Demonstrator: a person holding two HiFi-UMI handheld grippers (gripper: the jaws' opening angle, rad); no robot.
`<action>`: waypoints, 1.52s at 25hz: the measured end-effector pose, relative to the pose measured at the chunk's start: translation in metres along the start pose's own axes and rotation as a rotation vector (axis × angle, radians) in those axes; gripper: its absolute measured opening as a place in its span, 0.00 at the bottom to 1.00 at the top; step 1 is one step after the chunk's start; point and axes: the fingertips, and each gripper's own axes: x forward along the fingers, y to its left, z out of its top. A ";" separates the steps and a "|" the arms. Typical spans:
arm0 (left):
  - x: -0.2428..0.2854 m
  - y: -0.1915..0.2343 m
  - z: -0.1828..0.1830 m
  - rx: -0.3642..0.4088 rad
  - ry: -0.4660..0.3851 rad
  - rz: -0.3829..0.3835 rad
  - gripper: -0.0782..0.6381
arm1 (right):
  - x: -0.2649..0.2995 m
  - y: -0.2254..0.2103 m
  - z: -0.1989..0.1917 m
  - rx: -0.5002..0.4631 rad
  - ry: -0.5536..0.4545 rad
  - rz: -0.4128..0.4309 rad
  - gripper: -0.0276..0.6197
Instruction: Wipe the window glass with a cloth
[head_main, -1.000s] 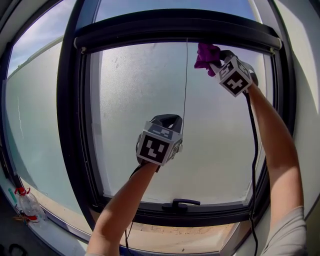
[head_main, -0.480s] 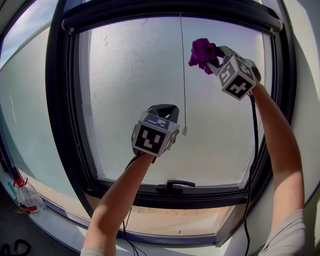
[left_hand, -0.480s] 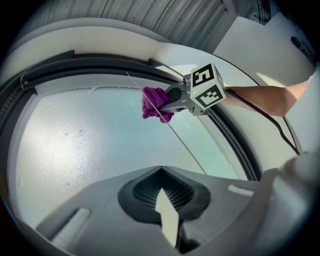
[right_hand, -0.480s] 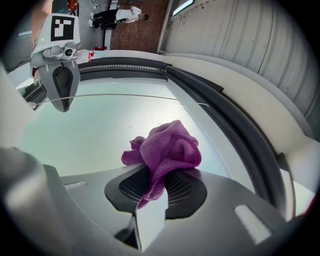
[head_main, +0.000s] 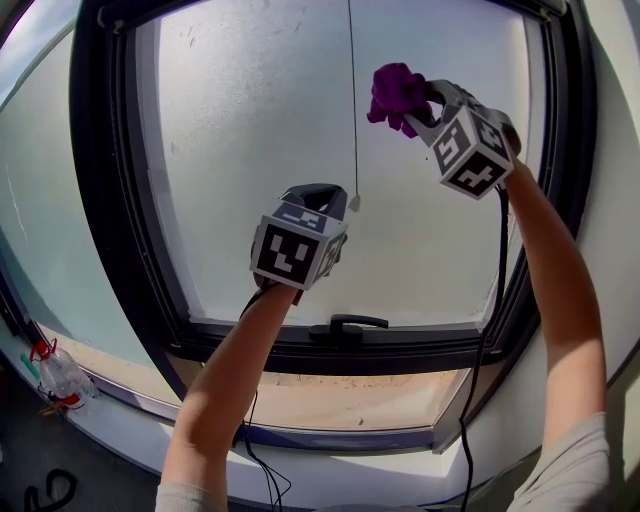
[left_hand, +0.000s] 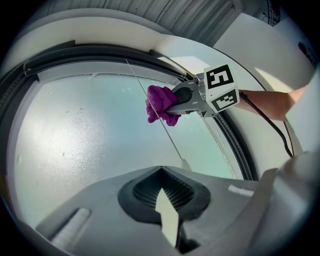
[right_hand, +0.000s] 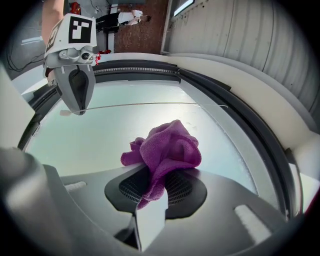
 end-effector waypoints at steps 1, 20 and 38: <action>0.000 0.001 -0.006 -0.003 0.008 0.000 0.11 | 0.001 0.010 0.000 -0.001 -0.002 0.008 0.20; 0.003 -0.030 -0.096 -0.074 0.146 -0.060 0.11 | -0.020 0.164 -0.021 0.026 0.004 0.127 0.20; 0.005 -0.079 -0.189 -0.175 0.273 -0.113 0.11 | -0.048 0.318 -0.043 0.106 0.036 0.297 0.21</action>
